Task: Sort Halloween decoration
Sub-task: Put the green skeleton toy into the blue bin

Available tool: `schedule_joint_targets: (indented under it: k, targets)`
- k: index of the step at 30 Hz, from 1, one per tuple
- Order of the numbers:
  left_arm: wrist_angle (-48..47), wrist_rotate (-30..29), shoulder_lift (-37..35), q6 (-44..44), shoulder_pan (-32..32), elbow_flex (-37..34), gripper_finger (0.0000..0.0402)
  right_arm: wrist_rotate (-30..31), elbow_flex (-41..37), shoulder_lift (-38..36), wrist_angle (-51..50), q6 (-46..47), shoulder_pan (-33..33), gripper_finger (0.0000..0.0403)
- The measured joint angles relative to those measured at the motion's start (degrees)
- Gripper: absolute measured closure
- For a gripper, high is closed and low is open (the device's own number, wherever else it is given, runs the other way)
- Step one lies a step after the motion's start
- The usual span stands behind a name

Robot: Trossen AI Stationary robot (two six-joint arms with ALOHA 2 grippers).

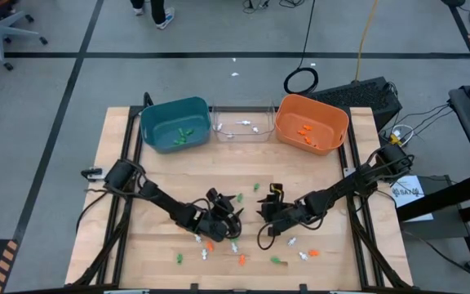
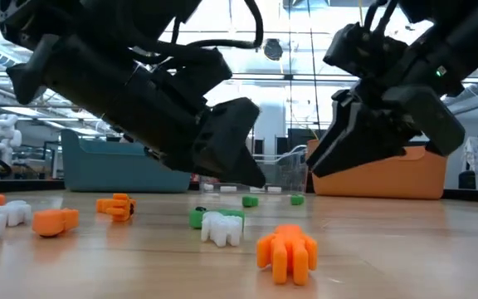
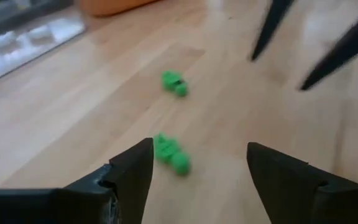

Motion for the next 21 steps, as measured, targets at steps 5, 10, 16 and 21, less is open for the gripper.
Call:
schedule_joint_targets:
  k: [5, 10, 16, 21]
  targets:
    - [0.0, -1.2, 1.5, -0.5, 0.6, 0.1, 0.0139, 0.3, 0.0, -0.1, -0.7, -0.1, 0.0, 0.0257]
    - [0.1, -0.6, 2.6, -1.8, 2.4, 0.6, 0.0139, 0.3, 0.0, -0.1, -0.9, 0.0, 0.0, 0.0257]
    - [0.3, 4.8, 3.4, -5.9, 4.8, 0.6, 0.0162, 0.2, 0.0, -0.1, -1.0, 0.0, 0.0, 0.0257]
    - [0.2, 4.8, 3.8, -6.9, 5.7, 0.7, 0.0235, 0.3, 0.0, -0.1, -1.0, 0.0, 0.0, 0.0257]
